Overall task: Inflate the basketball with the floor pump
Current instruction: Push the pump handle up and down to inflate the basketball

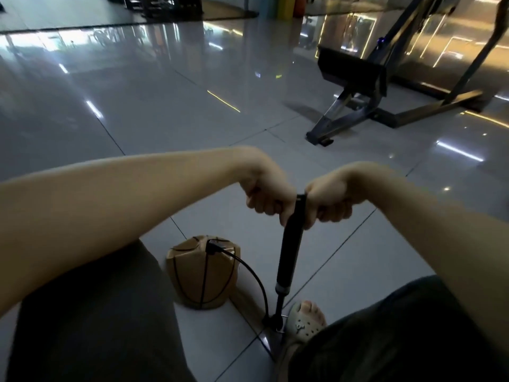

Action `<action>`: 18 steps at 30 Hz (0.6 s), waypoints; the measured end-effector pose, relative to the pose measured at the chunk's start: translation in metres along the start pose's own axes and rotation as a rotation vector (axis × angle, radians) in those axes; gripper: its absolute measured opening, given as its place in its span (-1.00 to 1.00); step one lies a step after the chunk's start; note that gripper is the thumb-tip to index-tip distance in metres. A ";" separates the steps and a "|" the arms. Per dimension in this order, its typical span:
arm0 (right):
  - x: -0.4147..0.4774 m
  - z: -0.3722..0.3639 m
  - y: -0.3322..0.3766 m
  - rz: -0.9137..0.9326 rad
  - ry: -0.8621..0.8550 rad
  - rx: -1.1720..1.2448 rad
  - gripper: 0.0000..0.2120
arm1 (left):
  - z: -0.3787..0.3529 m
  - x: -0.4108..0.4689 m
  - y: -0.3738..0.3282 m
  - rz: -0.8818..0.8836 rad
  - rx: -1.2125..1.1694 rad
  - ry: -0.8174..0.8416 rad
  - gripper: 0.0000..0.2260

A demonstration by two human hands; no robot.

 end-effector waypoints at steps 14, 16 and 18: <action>0.155 -0.075 -0.054 -0.108 0.093 -0.047 -0.91 | -0.069 0.149 0.054 0.038 0.047 -0.019 -0.78; 0.163 -0.081 -0.057 -0.127 0.102 -0.076 -0.89 | -0.077 0.154 0.057 0.032 0.023 -0.018 -0.81; 0.160 -0.084 -0.054 -0.141 0.094 -0.103 -0.86 | -0.080 0.152 0.057 0.035 0.025 -0.021 -0.82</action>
Point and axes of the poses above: each hand's wrist, its own x-axis towards the middle knuckle, its own z-axis out of the back of the hand, y = z × x, the point moved 4 cm from there along x, towards the middle knuckle, and after that the axes turned 9 degrees about y, right-handed, at the moved point
